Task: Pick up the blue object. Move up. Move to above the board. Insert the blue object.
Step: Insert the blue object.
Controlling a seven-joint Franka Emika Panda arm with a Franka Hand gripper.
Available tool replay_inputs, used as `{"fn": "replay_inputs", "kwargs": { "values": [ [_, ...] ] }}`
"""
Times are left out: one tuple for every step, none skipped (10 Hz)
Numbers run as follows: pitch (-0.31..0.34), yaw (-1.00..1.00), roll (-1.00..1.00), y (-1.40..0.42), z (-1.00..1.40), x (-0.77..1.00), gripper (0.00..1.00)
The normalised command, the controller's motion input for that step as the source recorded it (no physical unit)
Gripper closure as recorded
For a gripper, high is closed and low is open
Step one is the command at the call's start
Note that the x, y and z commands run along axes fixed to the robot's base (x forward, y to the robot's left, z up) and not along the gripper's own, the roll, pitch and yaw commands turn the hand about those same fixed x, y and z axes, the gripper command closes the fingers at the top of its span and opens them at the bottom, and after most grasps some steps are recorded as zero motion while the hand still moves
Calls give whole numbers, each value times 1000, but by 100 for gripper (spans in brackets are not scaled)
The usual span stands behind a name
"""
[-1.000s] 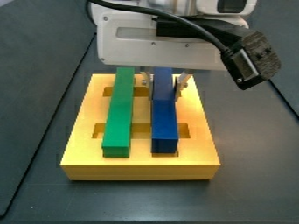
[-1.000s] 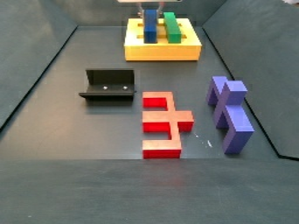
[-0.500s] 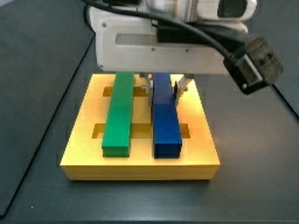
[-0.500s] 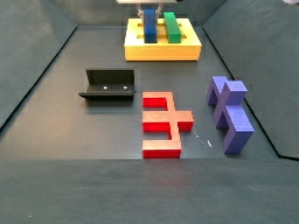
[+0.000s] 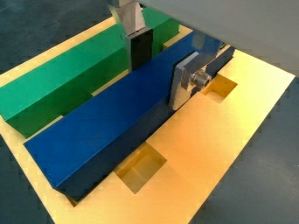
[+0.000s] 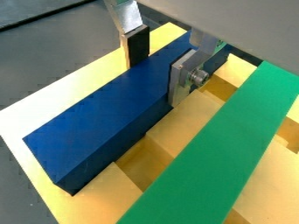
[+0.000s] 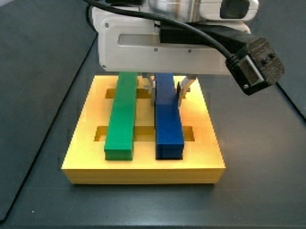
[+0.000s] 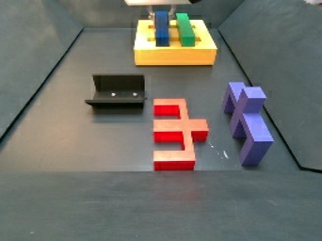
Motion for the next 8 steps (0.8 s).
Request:
{"fn": "replay_inputs", "kwargs": {
  "values": [
    [4,-54,-6,237,0,31,100],
    [0,0,17,0,-109,0,100],
    [0,0,133,-40,-340,0,100],
    [-30,0,263,-109,-531,0,100],
    [-16,0,204,-31,-417,0,100],
    [10,-23,0,0,-51,0,100],
    [0,0,9,0,0,0,100],
    [0,0,0,0,0,0,100]
  ]
}}
